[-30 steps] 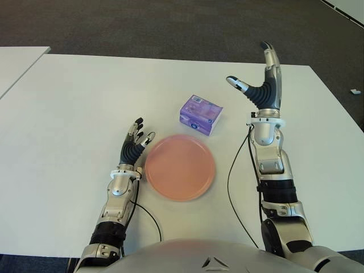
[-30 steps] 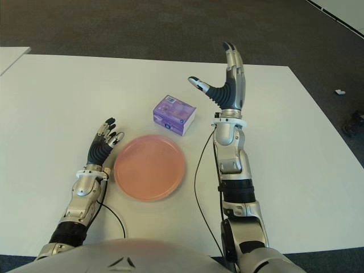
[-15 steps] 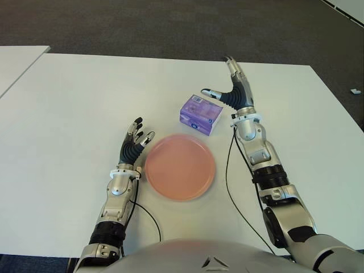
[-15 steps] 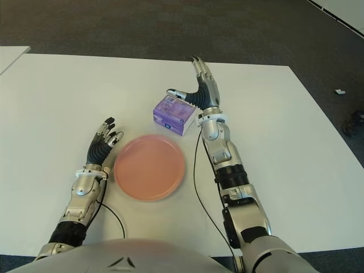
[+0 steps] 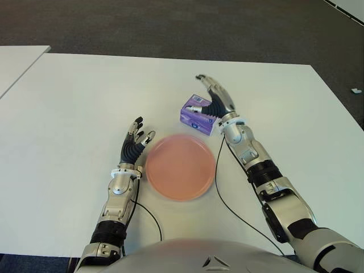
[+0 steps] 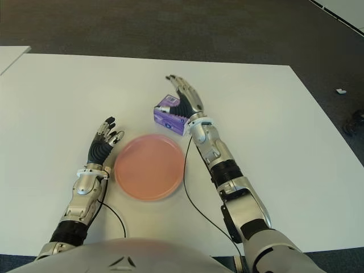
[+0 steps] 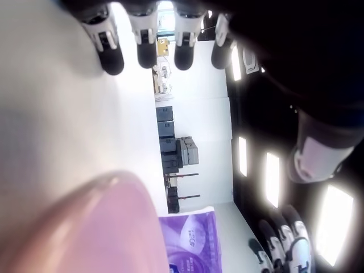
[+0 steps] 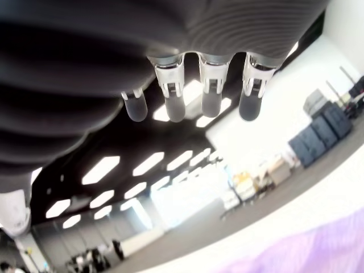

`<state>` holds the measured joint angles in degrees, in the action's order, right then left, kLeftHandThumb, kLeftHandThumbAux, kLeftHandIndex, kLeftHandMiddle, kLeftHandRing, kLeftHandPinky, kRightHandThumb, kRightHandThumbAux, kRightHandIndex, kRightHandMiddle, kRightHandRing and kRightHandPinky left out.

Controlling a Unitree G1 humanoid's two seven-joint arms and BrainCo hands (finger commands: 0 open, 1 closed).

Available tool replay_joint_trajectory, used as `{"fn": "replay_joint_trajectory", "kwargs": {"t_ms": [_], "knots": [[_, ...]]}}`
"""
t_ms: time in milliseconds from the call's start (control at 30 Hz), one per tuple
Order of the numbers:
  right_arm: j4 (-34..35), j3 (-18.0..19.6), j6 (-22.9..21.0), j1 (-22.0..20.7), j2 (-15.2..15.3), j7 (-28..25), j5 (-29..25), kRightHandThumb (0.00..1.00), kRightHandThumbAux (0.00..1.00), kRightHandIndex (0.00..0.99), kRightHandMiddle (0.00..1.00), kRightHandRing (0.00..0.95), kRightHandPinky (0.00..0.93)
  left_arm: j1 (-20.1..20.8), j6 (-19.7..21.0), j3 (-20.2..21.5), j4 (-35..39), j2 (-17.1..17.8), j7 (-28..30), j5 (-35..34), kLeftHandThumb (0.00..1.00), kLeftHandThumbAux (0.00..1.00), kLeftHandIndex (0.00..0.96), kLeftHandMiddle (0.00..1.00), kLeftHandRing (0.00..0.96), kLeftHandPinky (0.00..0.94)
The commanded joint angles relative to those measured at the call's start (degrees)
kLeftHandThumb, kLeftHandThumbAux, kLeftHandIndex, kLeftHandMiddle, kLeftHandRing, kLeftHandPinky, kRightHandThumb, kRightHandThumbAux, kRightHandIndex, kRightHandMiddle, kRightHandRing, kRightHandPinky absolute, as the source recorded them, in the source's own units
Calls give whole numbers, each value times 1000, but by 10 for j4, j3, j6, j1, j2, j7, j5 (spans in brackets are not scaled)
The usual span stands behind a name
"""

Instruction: Put the tissue paper into the plate.

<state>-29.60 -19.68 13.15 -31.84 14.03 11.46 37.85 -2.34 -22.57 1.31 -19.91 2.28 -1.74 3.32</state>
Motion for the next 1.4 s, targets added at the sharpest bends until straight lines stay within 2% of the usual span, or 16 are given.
{"fn": "replay_joint_trajectory", "kwargs": {"t_ms": [33,800,1100,1400], "knots": [[-33,-14,13,-12,10,-5,6,52,500,0,6,0,0,-16,19,0,-13,-2,-1,-1,0,528,0,0,0,0],[-124,-71,48,-30,5,6,23,39,496,0,41,0,0,-14,13,2,-22,-2,-5,1,0,522,0,0,0,0],[-177,-83,47,-54,5,21,35,37,514,0,41,0,0,-14,9,2,-26,-1,-3,1,0,526,0,0,0,0],[-260,-90,56,-88,7,53,33,59,536,0,49,0,0,-15,10,2,-25,-2,-4,0,0,529,0,0,0,0]]}}
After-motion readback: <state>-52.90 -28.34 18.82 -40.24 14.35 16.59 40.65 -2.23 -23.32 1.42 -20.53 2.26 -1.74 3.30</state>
